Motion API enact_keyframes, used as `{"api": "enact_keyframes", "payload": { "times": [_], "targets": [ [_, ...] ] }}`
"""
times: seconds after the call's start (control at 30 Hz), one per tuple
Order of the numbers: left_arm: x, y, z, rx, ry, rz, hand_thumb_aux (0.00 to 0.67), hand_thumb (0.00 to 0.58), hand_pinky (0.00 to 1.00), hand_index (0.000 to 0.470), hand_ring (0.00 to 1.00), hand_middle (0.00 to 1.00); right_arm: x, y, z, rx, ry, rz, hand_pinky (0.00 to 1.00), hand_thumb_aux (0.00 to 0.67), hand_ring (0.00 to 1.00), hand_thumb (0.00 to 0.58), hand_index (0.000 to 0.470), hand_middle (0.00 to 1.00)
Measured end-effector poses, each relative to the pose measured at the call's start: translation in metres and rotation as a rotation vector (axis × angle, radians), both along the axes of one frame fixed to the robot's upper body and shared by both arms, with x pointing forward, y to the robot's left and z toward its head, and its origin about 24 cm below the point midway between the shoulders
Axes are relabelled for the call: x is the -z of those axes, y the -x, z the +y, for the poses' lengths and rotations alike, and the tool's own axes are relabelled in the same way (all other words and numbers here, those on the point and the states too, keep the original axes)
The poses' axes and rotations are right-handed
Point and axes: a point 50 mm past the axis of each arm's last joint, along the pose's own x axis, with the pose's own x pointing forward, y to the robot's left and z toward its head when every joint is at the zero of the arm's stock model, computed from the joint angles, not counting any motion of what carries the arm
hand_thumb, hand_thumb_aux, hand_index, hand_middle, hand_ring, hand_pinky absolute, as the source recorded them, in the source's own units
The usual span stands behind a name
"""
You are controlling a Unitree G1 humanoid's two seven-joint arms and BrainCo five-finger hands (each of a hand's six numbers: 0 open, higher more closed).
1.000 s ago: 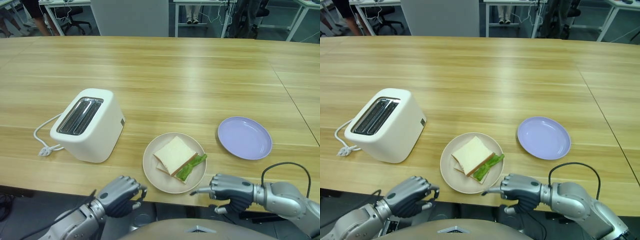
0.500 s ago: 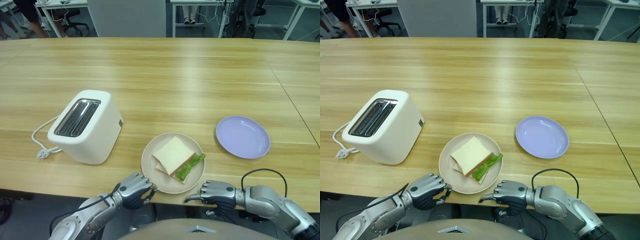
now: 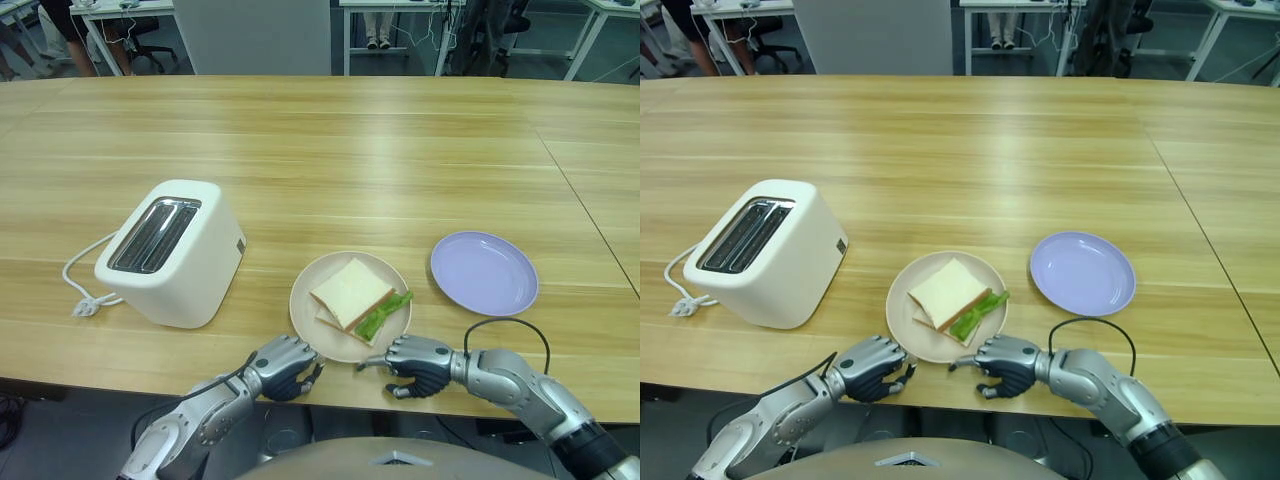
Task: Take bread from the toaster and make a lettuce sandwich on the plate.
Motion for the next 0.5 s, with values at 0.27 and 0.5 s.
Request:
{"api": "enact_keyframes", "payload": {
  "times": [0.27,0.5],
  "targets": [
    [-0.006,-0.044,-0.006,-0.056,0.010,-0.127,0.670,0.580,1.00,0.460,1.00,1.00,0.009,-0.042,0.011,0.081,0.039,-0.087,1.00,0.670,1.00,0.580,0.460,1.00],
    [-0.004,-0.082,-0.002,-0.104,-0.012,-0.172,0.670,0.580,1.00,0.460,1.00,1.00,0.010,-0.070,0.020,0.101,0.052,-0.157,1.00,0.670,1.00,0.580,0.460,1.00]
  ]
}}
